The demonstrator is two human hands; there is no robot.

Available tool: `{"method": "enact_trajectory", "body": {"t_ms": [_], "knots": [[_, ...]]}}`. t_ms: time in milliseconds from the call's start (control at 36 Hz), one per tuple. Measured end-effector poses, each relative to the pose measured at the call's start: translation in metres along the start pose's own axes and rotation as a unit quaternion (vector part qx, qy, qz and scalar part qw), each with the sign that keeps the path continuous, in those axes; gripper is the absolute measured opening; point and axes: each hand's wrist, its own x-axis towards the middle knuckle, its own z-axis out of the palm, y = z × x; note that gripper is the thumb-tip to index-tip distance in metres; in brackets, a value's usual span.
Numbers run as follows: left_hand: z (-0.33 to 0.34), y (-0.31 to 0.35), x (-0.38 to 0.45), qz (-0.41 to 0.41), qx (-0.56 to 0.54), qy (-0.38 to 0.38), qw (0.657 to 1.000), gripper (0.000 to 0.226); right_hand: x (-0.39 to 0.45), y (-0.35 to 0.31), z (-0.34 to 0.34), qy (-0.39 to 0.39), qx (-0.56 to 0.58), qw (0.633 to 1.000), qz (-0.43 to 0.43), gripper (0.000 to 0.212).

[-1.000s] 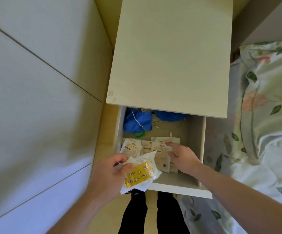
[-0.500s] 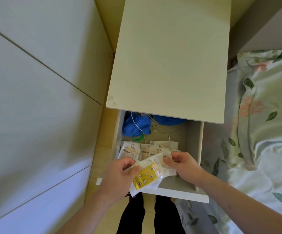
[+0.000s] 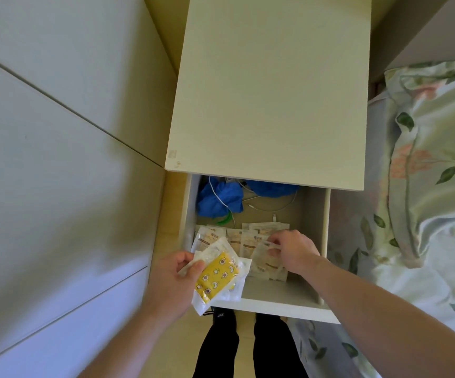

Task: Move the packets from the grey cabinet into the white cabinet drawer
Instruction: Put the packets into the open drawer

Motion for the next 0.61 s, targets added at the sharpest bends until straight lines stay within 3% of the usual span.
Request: {"method": "enact_trajectory", "body": {"t_ms": [83,194,250,333,417,528,611], "knots": [[0.004,0.001,0.000,-0.006,-0.008,-0.005,1.000,0.013,-0.003,0.002,0.005,0.011,-0.004,1.000,0.016,0.057],[0.007,0.001,0.001,-0.026,-0.024,-0.008,0.999,0.011,-0.014,0.005,0.009,0.051,0.125,0.991,0.013,0.045],[0.010,0.003,0.002,-0.025,-0.035,-0.008,0.999,0.011,-0.025,0.001,0.006,-0.001,0.258,0.966,0.031,0.035],[0.015,0.008,0.002,-0.043,-0.072,-0.026,0.996,0.010,-0.048,-0.010,-0.002,-0.119,0.448,0.883,0.069,0.033],[0.022,0.008,0.006,-0.064,-0.074,-0.050,0.994,0.015,-0.069,-0.013,-0.006,-0.178,0.545,0.816,0.071,0.034],[0.034,0.009,0.009,-0.085,-0.092,-0.068,0.990,0.023,-0.078,-0.011,-0.002,-0.191,0.585,0.786,0.068,0.029],[0.040,0.016,0.007,-0.098,-0.124,-0.074,0.985,0.025,-0.076,-0.009,0.000,-0.159,0.580,0.796,0.068,0.022]]}}
